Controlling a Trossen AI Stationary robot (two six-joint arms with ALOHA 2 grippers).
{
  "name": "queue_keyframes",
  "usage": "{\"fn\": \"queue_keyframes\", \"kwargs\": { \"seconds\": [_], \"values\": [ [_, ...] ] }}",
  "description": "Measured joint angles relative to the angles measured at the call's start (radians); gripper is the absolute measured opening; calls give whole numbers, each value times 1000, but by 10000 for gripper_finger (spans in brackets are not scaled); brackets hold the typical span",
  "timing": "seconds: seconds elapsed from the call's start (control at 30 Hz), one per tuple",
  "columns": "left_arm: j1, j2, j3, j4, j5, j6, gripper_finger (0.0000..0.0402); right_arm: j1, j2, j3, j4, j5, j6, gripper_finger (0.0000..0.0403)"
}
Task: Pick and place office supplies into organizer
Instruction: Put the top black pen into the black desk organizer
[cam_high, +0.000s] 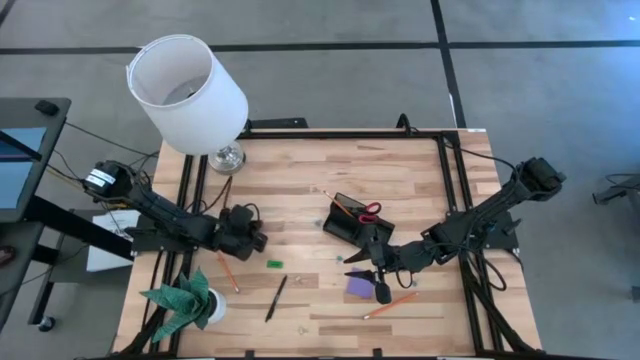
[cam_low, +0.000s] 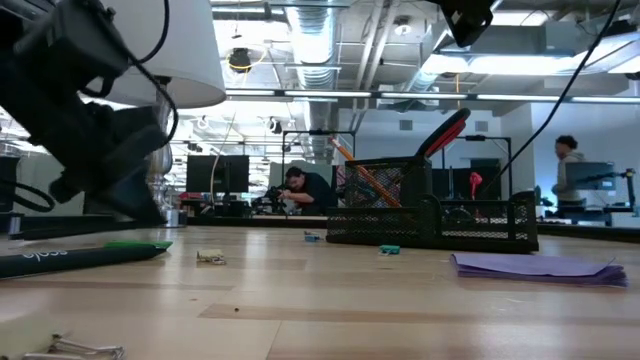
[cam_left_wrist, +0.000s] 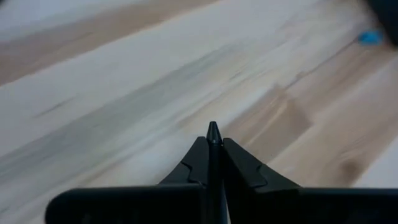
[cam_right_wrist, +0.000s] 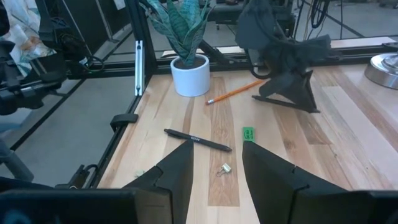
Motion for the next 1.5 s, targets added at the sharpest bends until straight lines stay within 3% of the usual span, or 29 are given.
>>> {"fn": "queue_keyframes", "kwargs": {
  "seconds": [0.3,0.4,0.5,0.8,1.0,1.23,1.5],
  "values": [
    [0,-1,1,308,-118,147,7,0,0,0,0,0,0,134],
    [0,-2,2,483,-172,255,5,0,0,0,0,0,0,134],
    [7,-2,3,561,-160,355,4,0,0,0,0,0,0,134],
    [31,-2,3,338,110,287,9,0,0,0,0,0,0,134],
    [31,-2,3,254,179,268,62,0,0,0,0,0,0,134],
    [30,-2,3,223,380,224,114,0,0,0,0,0,0,134],
    [-21,-64,93,-6,324,222,108,0,0,0,0,0,0,134]
  ]
}}
